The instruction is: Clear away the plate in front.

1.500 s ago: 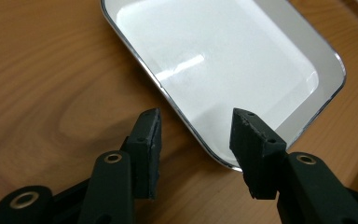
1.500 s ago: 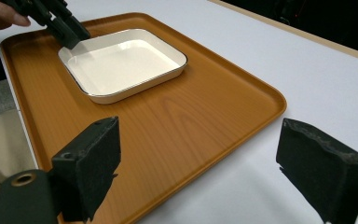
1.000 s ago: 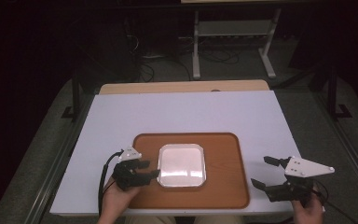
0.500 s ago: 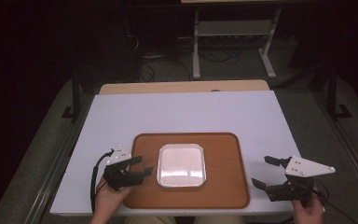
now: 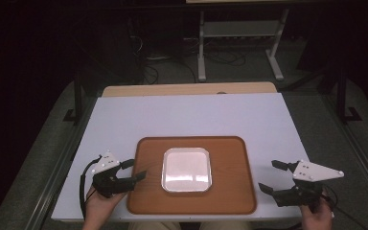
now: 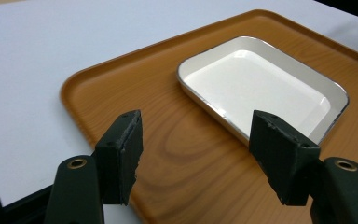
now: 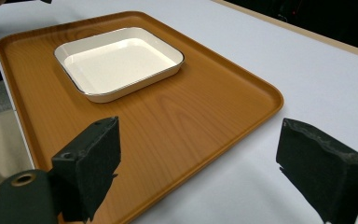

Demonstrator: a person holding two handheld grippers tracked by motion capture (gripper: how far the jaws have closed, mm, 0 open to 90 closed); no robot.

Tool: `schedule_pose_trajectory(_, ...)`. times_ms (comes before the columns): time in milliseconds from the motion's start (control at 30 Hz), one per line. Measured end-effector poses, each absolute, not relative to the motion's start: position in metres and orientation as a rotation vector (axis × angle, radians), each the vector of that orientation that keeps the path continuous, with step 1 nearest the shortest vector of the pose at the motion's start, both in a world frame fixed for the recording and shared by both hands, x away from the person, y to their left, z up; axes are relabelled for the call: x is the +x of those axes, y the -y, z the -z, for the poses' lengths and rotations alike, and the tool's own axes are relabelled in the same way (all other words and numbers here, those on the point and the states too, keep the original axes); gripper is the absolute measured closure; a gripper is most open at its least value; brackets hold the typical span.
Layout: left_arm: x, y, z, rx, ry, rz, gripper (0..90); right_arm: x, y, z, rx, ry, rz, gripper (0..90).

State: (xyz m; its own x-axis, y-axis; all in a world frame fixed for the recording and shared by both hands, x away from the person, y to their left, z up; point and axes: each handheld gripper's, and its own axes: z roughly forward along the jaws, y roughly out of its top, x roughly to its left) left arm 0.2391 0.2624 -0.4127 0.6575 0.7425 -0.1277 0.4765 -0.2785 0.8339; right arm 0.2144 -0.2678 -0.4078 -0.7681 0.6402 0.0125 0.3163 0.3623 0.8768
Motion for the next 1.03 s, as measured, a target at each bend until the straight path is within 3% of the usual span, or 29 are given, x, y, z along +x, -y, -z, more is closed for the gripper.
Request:
schedule_pose_trajectory(400, 0.229, -0.291, 0.410, 1.885, -0.999, -0.415, 34.1, 0.215, 0.268, 0.409, 0.851, -2.307, -1.358, 12.8)
schedule_pose_trajectory(1033, 0.229, -0.296, 0.411, 1.885, -0.992, -0.457, 33.6, 0.217, 0.267, 0.411, 0.858, -2.330, -1.336, 12.7)
